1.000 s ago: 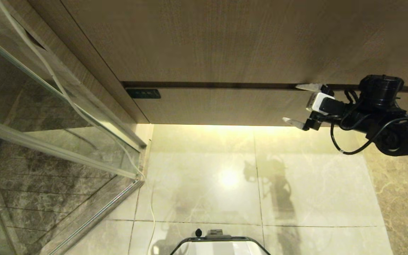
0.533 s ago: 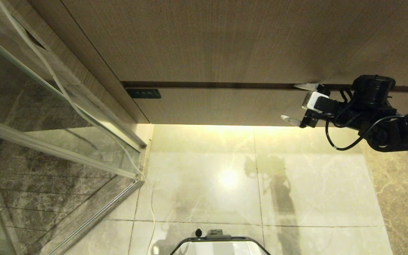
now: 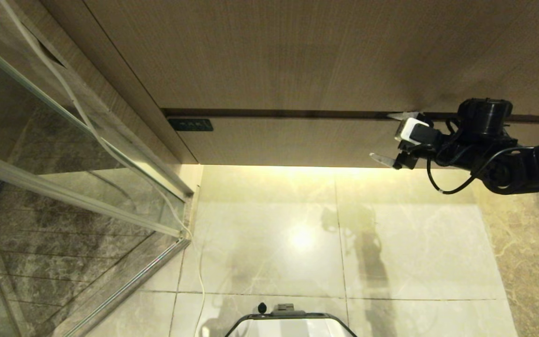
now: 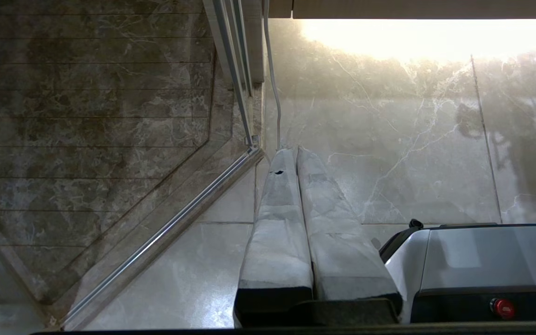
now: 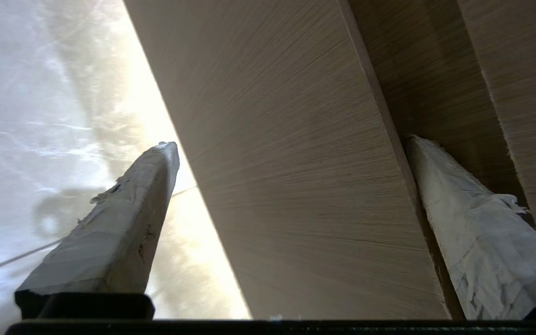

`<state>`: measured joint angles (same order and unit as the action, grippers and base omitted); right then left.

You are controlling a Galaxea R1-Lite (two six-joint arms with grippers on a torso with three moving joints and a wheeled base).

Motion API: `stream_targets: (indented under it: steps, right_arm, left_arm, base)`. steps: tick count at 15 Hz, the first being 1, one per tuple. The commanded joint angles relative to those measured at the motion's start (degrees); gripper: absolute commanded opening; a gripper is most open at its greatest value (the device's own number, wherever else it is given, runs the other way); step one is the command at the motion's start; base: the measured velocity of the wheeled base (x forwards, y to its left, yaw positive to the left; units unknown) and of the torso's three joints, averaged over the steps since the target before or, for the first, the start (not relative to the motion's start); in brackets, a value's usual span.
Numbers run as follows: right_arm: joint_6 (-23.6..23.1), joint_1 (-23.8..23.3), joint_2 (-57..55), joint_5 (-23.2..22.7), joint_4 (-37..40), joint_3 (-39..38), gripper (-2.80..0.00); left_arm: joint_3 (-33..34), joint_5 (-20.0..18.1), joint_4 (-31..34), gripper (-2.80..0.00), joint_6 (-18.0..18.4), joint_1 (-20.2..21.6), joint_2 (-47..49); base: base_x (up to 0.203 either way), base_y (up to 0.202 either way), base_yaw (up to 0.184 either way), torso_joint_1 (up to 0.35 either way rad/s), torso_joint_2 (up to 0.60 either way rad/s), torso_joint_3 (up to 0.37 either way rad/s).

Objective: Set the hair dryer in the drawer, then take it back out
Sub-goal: Pull open the drawer

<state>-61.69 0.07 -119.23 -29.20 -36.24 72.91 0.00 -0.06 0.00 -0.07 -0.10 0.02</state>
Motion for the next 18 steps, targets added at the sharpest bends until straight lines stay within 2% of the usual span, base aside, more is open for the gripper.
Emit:
stream_targets:
  steps: [1,7,14,18]
  right_arm:
    - [1.40,-0.15,1.03,0.66,6.79,0.04,0.00]
    - [9.73,-0.07,3.39,6.25,10.83,0.42,0.00]
    - [9.91,-0.07,9.43,7.15,16.98,-5.41,0.00]
    - [10.03,-0.08,15.54,8.23,23.21,-9.22,0.00]
  left_arm:
    - [0.09,-0.02,0.00,-2.80,-0.01,0.01,-0.02]
    - [0.06,-0.01,0.00,-2.80,-0.01,0.01,-0.02]
    - [0.09,0.06,0.00,-2.80,-0.01,0.01,-0.05]
    - [0.05,0.00,0.00,-2.80,-0.01,0.01,-0.02]
  base:
    - [0.000,0.000,0.000,0.000,0.00,0.000]
    - [0.000,0.000,0.000,0.000,0.00,0.000]
    - [0.000,0.000,0.000,0.000,0.00,0.000]
    - [0.000,0.000,0.000,0.000,0.00,0.000]
